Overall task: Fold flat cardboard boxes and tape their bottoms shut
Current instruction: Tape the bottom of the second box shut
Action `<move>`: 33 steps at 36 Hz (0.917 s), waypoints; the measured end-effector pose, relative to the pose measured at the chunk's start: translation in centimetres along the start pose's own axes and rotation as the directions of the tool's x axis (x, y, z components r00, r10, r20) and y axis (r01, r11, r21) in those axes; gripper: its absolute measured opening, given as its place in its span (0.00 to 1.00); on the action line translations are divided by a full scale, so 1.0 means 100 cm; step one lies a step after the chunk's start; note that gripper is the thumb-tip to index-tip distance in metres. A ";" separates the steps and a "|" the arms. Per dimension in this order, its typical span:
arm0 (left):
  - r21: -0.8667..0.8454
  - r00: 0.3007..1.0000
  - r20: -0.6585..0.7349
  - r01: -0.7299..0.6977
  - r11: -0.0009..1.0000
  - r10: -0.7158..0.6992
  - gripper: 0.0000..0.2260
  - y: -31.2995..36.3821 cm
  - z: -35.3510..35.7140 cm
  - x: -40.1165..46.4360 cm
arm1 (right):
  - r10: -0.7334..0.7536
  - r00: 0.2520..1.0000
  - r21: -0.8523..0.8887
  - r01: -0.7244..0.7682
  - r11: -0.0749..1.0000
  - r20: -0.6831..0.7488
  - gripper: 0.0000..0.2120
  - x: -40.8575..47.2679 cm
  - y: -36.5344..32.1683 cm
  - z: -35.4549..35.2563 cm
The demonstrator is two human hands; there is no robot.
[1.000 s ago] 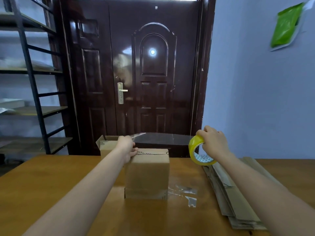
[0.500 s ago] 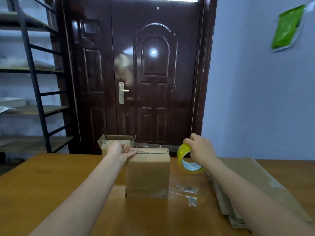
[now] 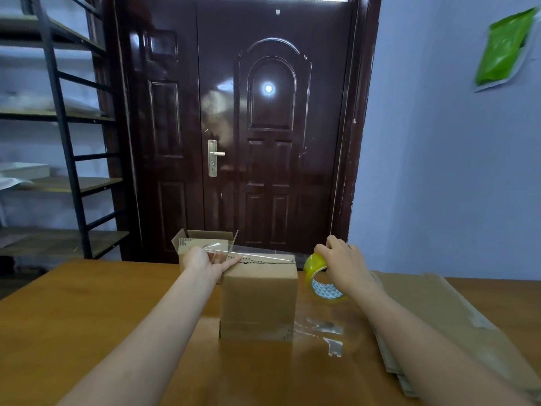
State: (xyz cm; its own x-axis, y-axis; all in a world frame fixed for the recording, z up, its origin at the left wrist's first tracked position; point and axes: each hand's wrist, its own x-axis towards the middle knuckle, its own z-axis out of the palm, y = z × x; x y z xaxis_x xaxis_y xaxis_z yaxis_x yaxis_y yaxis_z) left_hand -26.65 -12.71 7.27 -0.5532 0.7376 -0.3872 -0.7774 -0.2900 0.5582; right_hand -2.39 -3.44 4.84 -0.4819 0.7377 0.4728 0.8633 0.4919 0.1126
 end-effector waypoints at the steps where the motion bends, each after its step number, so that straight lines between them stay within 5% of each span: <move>1: -0.004 1.000 0.005 0.002 1.000 -0.001 0.20 0.000 0.000 0.000 | 0.004 1.000 0.000 -0.004 1.000 0.008 0.20 -0.001 -0.001 0.001; 18: -0.022 0.999 0.031 -0.043 0.999 0.043 0.19 -0.004 -0.003 -0.001 | 0.013 0.998 -0.001 -0.013 1.000 0.063 0.26 -0.013 -0.021 0.027; 33: 0.287 0.984 0.039 -0.176 0.942 0.172 0.15 -0.005 -0.012 0.008 | -0.005 0.996 -0.062 0.010 0.998 0.083 0.26 -0.014 -0.025 0.027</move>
State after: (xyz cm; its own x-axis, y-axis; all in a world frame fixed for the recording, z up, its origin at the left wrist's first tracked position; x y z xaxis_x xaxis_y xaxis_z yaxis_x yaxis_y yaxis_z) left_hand -27.07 -12.66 5.79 -0.6667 0.7000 -0.2560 -0.5486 -0.2285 0.8042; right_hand -4.31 -4.41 1.51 -0.4966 0.7715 0.3977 0.8662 0.4695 0.1709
